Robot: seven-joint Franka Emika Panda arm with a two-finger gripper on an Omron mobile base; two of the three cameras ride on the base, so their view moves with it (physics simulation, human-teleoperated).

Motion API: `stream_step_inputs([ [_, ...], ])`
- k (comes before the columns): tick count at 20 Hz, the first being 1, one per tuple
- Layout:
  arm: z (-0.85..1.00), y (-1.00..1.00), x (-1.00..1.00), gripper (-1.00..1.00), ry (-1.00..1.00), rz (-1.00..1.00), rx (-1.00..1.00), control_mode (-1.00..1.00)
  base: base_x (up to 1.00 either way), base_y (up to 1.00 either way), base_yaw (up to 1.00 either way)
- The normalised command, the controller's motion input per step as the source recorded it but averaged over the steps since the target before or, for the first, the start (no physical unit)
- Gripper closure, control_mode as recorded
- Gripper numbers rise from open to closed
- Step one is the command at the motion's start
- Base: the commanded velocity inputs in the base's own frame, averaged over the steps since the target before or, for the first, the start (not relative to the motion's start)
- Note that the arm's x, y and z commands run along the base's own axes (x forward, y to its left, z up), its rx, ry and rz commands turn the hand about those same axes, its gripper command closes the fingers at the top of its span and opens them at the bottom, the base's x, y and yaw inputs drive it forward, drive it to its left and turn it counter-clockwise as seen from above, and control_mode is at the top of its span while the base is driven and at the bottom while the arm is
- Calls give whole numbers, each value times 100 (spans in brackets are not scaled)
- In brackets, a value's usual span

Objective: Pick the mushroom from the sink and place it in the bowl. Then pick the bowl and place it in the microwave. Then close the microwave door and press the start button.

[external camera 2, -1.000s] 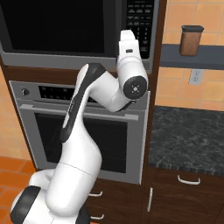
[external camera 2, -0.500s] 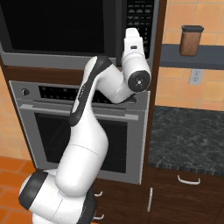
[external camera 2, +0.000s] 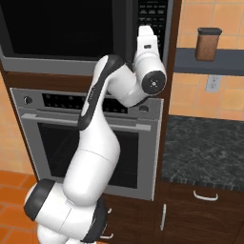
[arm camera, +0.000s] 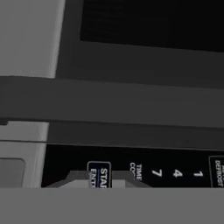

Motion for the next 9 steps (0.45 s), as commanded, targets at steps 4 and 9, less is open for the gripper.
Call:
stream_step_inputs([
  [4, -8, -1, -28, 100, -2, 0, 2, -100, 0, 0, 0],
  [9, -1, -17, -91, 100, -6, 0, 8, -100, 0, 0, 0],
])
